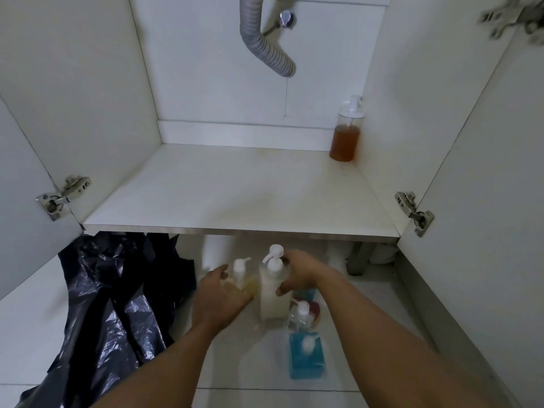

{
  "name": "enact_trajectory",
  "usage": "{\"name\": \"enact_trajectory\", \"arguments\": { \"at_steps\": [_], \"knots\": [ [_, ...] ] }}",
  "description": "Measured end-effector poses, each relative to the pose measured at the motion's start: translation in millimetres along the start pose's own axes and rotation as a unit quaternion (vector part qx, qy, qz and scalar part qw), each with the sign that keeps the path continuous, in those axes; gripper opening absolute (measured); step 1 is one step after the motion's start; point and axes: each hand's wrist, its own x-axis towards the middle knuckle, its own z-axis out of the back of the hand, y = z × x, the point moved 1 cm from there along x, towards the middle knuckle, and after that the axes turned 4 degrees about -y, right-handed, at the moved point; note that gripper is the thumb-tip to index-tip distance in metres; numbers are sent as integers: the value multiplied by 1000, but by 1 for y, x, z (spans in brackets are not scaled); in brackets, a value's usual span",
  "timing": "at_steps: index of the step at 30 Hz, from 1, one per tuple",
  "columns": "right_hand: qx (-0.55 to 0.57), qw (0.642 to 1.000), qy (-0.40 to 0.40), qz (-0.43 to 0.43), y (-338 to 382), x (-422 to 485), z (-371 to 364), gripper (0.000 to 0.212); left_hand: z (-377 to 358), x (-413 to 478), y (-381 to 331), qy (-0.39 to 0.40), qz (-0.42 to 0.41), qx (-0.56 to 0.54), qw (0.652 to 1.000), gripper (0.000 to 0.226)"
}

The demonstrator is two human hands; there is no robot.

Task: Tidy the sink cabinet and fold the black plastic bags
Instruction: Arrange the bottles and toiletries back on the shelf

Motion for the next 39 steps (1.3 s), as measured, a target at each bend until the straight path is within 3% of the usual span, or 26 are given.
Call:
{"name": "enact_trajectory", "arguments": {
  "at_steps": [4,8,12,14,18,22,27,32,39],
  "knots": [
    [67,997,5,30,16,-11,50,73,19,15,-21,-61,-56,-56,995,92],
    [121,989,-49,62,25,-21,99,76,33,32,-60,-96,-79,-101,987,77],
    [212,972,-72,70,26,-28,141,54,38,49,-102,-127,-134,-149,972,69],
    [204,973,-83,70,27,-27,165,46,39,63,-121,-106,-158,-147,971,68],
    [150,980,-114,60,28,-17,216,64,38,100,-163,-44,-172,-139,974,64],
    [146,980,-126,38,18,-1,258,49,21,132,-202,5,-177,-134,975,66],
    [230,940,-249,25,-21,38,261,59,-30,170,-211,8,-154,-146,977,67],
    [219,899,-379,-8,-70,86,249,82,-80,197,-205,10,-142,-127,982,65],
    [236,888,-387,-72,-100,116,244,80,-118,219,-189,13,-160,-105,981,63]
  ]
}}
